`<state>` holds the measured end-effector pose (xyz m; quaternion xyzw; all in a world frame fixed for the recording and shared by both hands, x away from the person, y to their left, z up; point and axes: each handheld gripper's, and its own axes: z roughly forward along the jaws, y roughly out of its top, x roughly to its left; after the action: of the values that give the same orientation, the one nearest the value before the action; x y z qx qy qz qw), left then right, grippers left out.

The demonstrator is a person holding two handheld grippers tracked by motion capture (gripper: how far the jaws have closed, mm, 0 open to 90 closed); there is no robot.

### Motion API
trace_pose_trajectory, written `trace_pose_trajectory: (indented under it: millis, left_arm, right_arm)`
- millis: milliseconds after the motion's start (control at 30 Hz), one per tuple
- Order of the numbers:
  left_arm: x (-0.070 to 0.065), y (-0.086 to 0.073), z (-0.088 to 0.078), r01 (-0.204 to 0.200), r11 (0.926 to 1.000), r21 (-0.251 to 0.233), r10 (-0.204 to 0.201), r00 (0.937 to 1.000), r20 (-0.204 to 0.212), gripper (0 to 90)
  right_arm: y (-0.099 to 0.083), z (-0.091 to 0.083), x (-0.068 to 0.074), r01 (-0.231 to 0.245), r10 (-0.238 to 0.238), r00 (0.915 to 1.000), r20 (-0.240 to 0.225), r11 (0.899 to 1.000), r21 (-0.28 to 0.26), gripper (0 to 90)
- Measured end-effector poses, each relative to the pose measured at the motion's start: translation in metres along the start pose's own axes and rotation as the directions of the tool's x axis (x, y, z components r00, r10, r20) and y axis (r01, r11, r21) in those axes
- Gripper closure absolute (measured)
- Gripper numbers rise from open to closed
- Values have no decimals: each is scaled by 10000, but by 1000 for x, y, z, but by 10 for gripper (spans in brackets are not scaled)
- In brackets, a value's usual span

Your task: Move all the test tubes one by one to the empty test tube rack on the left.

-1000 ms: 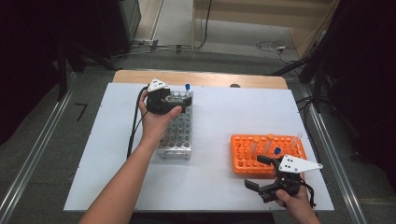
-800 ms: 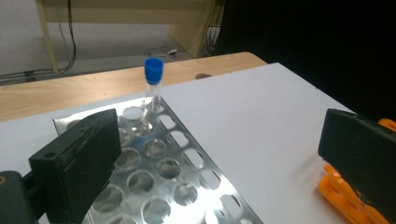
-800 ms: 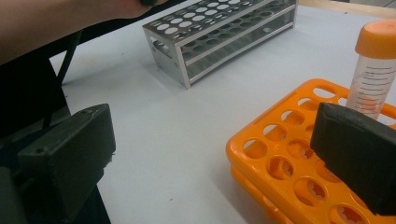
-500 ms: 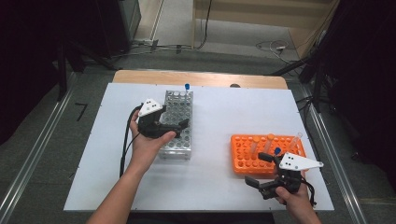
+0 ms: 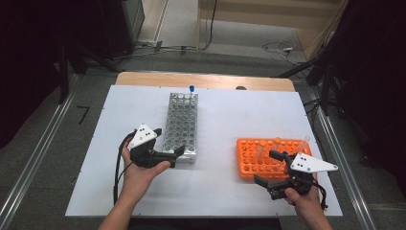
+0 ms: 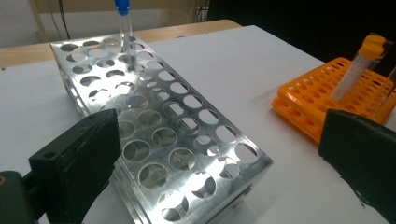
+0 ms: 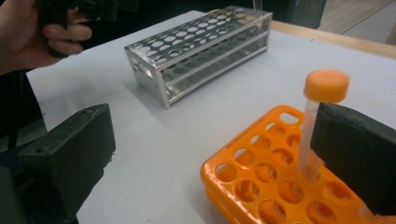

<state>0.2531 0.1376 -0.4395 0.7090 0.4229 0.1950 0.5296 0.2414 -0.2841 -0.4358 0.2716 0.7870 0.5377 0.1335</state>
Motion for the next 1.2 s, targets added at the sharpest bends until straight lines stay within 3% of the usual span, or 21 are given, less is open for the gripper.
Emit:
trace_pose_trajectory:
  millis: [333,500,667,833,967,1133,1200]
  left_arm:
    - [-1,-6,-3,-16,10000,35,16,10000,73,0]
    - [0,-8,-1,31,9999,123,-33,9999,143,0]
    - [1,-7,-3,94,10000,30,-94,9998,171,0]
    - [1,-7,-4,114,9999,-12,-114,9998,186,0]
    - [0,-5,-7,62,9999,-105,-59,9997,221,0]
    - [1,-5,-8,63,9999,-90,-61,9997,229,0]
    - [2,-5,-7,54,9999,-100,-52,9997,239,0]
  right_arm:
    - [4,-19,-16,-249,287,9974,658,9981,-570,0]
    - [-2,-26,-27,-533,594,9916,1150,9970,-556,0]
    - [-11,-25,-36,-976,997,9830,1544,9950,-213,2]
    - [-23,-19,-41,-1345,1267,9697,2089,9906,234,66]
    - [-30,-16,-45,-1662,1542,9607,2307,9855,334,202]
    - [-38,-9,-48,-1842,1573,9578,2407,9784,937,369]
    - [-40,-8,-49,-1890,1608,9582,2367,9767,1016,395]
